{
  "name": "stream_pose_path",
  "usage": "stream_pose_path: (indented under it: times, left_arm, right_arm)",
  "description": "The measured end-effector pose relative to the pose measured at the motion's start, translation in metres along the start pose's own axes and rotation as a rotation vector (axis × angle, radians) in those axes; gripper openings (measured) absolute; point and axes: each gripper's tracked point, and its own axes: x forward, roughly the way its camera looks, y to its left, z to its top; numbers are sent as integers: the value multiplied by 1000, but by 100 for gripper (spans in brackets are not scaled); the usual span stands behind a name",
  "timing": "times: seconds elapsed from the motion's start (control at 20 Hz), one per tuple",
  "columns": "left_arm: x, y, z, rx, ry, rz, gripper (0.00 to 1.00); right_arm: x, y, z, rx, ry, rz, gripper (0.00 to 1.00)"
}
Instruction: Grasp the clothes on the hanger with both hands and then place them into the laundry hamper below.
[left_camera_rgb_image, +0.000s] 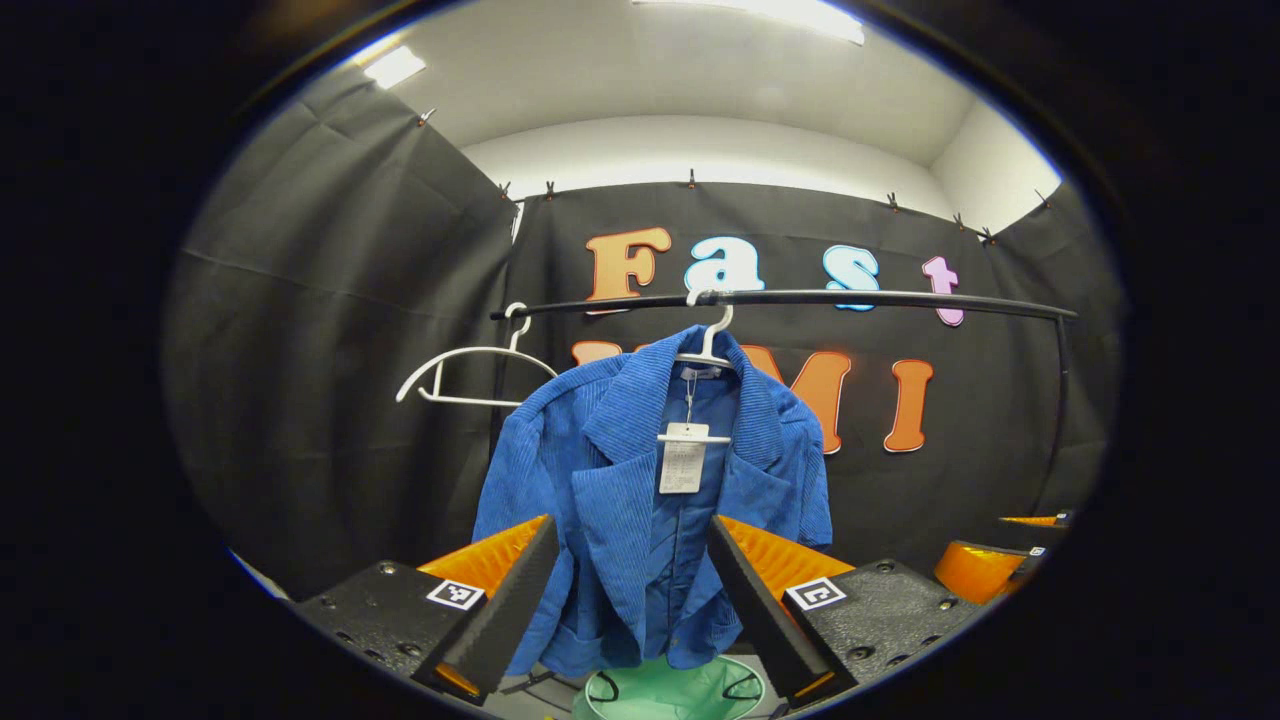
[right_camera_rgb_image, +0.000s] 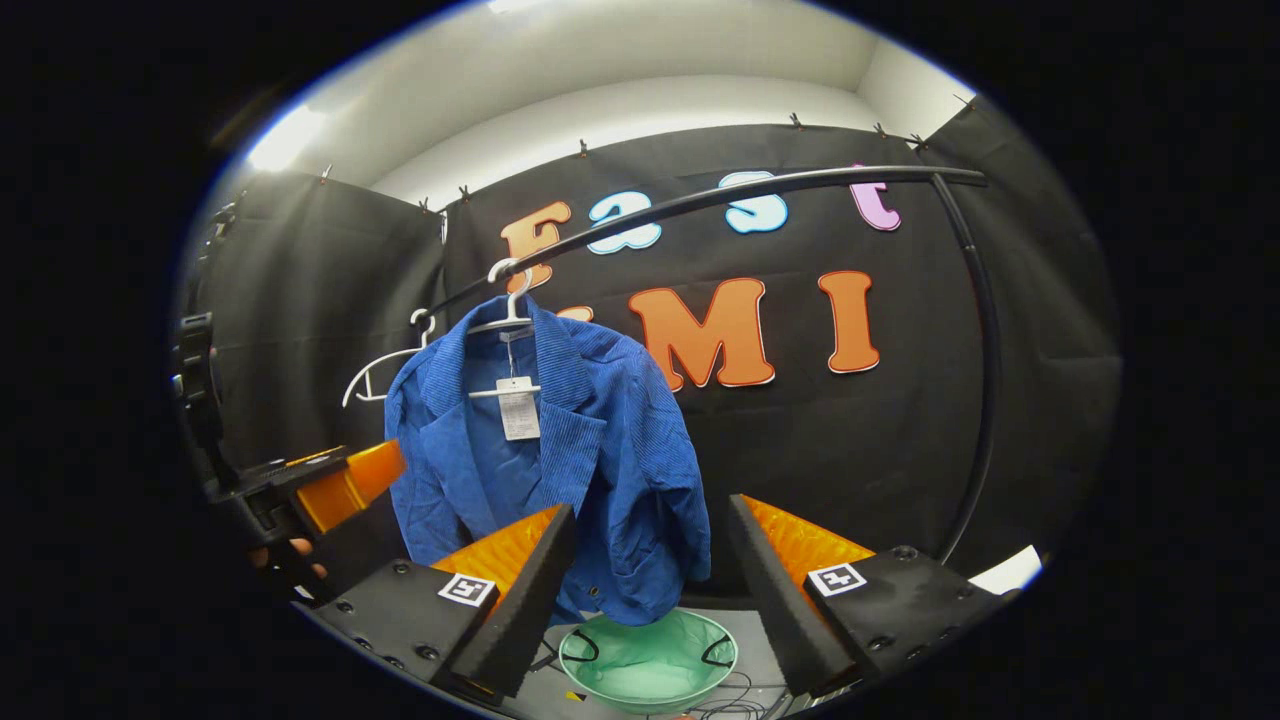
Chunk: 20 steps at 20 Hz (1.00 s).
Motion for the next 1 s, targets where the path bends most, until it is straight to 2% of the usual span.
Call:
stream_pose_path:
  times: [0.25, 0.3, 0.5, 0.8, 1.0]
  left_arm:
    - [45, 12, -24, 12, 30, -12, 95]
    - [52, 14, -29, 5, 35, -22, 92]
    - [75, 27, -41, -4, 58, -32, 95]
    - [96, 30, -56, -7, 75, -17, 95]
    - [108, 32, -65, -18, 91, 9, 95]
  right_arm:
    - [41, 18, -2, -5, -22, -26, 98]
    - [53, 24, -5, 2, -18, -25, 98]
    - [103, 51, -11, 35, -12, -3, 98]
    - [174, 93, -22, 30, 5, 108, 98]
    - [211, 100, -28, 6, 5, 101, 98]
